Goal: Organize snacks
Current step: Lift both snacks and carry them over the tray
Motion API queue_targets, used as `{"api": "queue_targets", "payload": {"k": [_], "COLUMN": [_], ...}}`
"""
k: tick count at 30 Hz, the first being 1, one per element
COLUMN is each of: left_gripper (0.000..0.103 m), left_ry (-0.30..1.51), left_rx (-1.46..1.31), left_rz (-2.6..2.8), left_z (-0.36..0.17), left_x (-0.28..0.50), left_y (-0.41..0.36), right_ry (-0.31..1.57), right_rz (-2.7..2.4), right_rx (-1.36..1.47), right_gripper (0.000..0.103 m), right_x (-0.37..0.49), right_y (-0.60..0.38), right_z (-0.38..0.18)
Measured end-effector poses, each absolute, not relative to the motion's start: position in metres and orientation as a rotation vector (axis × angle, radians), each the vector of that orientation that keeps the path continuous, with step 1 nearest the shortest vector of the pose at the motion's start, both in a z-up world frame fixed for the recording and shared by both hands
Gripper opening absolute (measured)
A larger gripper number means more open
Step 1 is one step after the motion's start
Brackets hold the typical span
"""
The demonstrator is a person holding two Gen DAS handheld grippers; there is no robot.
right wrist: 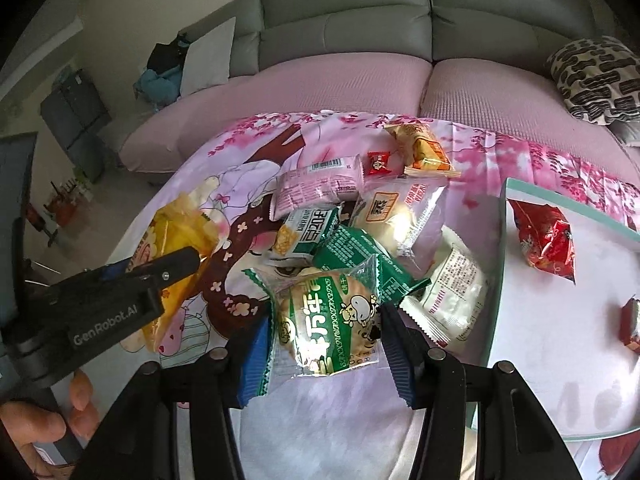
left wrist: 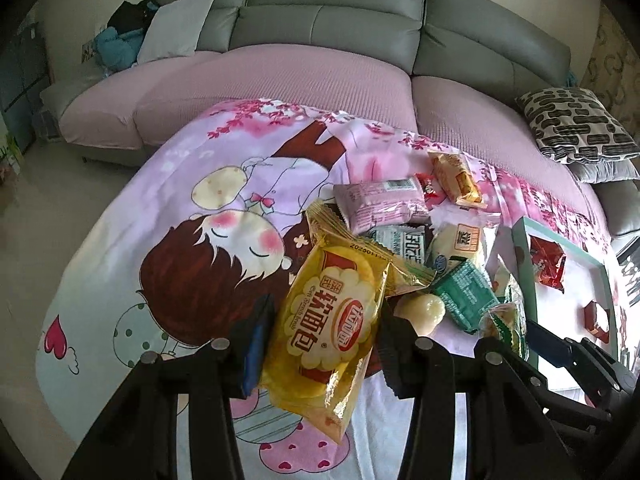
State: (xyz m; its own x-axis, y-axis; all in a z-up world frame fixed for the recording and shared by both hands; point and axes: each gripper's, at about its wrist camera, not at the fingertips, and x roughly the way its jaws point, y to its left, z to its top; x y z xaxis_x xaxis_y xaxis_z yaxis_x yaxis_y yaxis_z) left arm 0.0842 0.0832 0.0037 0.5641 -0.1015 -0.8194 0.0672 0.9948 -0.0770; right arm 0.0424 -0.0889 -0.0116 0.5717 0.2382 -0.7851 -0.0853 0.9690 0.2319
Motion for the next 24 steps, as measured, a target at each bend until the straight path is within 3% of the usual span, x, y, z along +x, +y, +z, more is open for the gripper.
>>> {"api": "queue_targets", "payload": {"k": [24], "left_gripper": [0.049], "left_ry": [0.838], "left_rx": [0.062], "left_rz": [-0.313], "left_z": [0.046], "left_x": [0.062], "left_y": [-0.04], "right_ry": [0.831], "right_rz": [-0.138], "right_rx": [0.29], "right_gripper": [0.056], "right_x": [0.012], "right_y": [-0.22], "right_z": [0.018]}}
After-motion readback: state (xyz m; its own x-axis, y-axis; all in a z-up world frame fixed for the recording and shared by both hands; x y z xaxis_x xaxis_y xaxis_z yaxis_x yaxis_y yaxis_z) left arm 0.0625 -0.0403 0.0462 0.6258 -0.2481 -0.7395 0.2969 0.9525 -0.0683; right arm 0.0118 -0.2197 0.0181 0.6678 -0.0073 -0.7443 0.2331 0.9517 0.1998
